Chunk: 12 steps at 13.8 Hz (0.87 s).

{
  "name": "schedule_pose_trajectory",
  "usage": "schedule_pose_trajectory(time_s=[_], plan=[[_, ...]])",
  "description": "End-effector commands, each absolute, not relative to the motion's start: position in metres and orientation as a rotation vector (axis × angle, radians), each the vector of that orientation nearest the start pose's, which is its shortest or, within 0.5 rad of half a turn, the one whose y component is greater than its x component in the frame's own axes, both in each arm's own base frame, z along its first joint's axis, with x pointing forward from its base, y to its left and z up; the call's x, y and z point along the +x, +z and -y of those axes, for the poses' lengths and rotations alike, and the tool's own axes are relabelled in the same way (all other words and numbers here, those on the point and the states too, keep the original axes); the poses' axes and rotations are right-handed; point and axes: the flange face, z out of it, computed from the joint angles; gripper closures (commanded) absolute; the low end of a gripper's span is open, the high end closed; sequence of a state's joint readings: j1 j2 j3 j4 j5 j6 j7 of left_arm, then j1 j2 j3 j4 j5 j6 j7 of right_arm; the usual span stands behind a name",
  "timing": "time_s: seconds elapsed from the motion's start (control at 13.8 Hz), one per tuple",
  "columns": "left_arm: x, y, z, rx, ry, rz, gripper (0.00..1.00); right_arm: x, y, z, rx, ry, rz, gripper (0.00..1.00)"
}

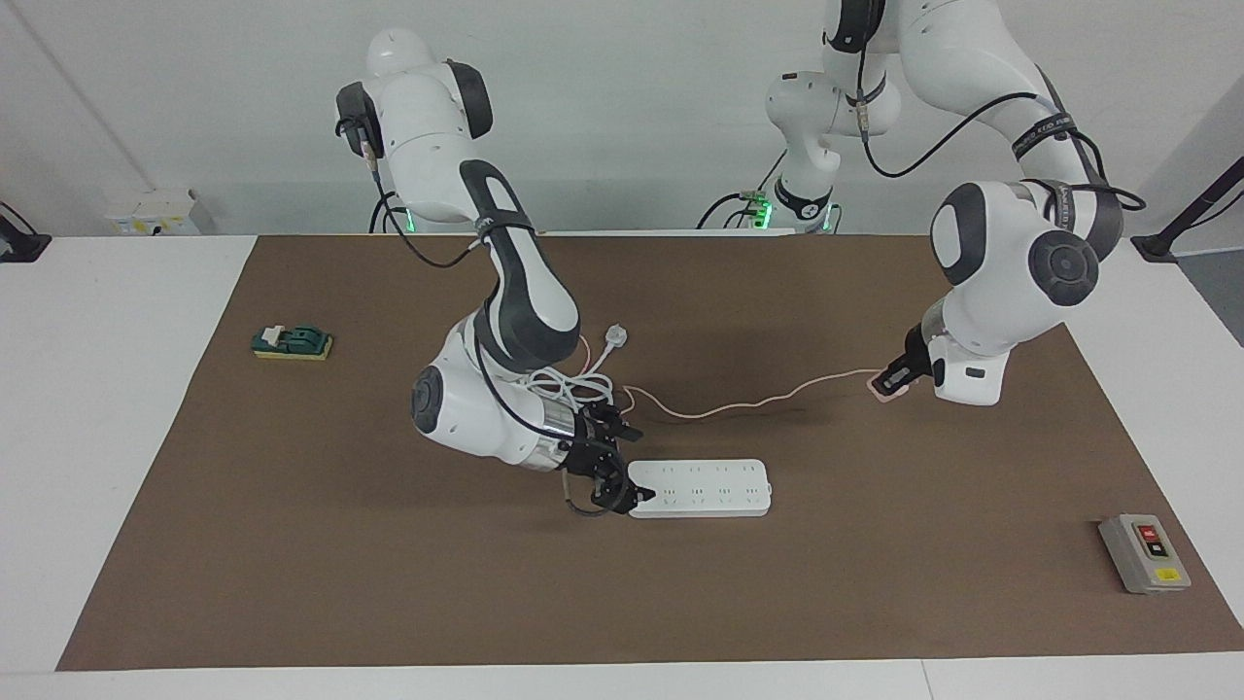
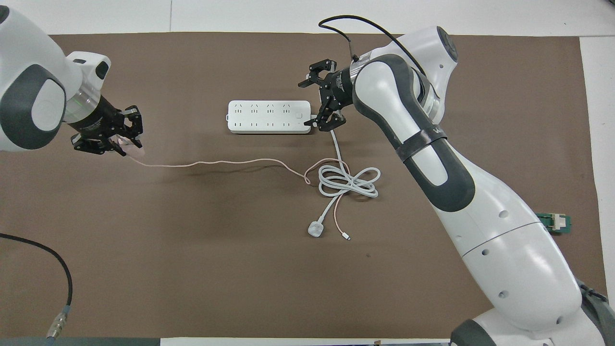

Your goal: Unplug charger and place it aside

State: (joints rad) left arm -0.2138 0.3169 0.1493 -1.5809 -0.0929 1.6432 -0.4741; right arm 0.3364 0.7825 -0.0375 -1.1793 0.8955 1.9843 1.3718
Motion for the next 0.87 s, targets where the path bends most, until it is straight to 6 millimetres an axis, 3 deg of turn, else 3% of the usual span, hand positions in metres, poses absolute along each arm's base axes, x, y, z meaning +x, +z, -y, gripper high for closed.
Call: schedule_pose_trajectory(time_s=[0.0,0.14,0.29,0.58,0.79], plan=[[0.594,0.439,0.014,-3.091,0.403,0.395,1.0,0.708,0.388,-0.252,-1.92,0.744,-1.674,0.0],[0.566,0.425,-0.034,-3.162,0.427,0.152,1.0,0.699,0.438,-0.225,-2.012,0.687,-1.666,0.0],[0.534,0.408,-0.07,-3.231,0.374,0.114,1.0,0.692,0.471,-0.205,-2.07,0.619,-1.661,0.0],[0.488,0.37,-0.094,-3.373,0.272,0.17,1.0,0.676,0.529,-0.172,-2.19,0.484,-1.598,0.0],[0.462,0.347,-0.104,-3.397,0.184,0.179,1.0,0.665,0.558,-0.141,-2.294,0.408,-1.493,0.0]])
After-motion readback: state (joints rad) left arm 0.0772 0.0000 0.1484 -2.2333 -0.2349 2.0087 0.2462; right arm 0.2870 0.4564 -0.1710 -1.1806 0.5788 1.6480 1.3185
